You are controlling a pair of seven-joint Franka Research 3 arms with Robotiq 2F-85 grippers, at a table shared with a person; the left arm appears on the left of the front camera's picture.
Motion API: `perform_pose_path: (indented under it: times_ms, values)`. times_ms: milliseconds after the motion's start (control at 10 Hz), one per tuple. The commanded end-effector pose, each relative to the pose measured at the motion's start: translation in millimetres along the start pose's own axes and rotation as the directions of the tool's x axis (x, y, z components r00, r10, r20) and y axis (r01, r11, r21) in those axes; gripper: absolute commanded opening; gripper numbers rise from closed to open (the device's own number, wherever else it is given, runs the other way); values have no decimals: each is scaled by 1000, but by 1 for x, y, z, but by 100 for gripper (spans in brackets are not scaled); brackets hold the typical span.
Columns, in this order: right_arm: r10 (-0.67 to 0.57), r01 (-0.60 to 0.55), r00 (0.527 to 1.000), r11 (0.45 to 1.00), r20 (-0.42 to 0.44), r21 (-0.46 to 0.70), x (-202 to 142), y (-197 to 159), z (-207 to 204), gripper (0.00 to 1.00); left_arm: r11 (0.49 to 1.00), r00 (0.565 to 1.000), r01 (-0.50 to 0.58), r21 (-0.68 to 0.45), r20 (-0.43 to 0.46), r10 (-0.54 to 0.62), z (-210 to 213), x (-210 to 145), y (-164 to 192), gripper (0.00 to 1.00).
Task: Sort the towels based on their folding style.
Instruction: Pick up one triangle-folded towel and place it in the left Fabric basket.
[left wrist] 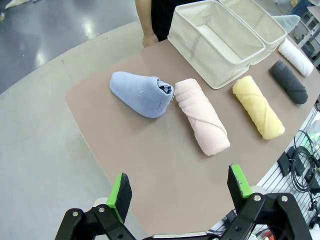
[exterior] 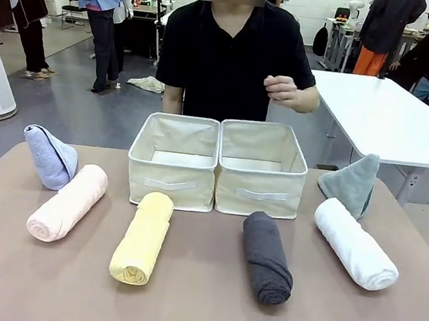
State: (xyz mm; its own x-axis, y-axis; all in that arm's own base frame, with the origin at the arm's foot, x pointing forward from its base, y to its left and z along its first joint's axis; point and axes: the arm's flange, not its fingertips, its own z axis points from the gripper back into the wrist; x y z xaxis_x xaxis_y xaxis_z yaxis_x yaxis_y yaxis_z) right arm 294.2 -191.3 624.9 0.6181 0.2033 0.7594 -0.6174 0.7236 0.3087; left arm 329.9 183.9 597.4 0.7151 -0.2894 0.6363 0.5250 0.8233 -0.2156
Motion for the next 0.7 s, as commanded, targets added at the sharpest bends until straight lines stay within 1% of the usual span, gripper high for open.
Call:
perform_pose_path:
  times_ms: [0, 600]
  values:
    - [3, -3, 1000, 1000, -3, 6, 1, 0, -1, 100, 1000, 1000, 4, -4, 4, -4, -1, 1, 0, 100]
    - [3, -3, 1000, 1000, -3, 6, 1, 0, -1, 100, 1000, 1000, 4, -4, 4, -4, -1, 1, 0, 100]
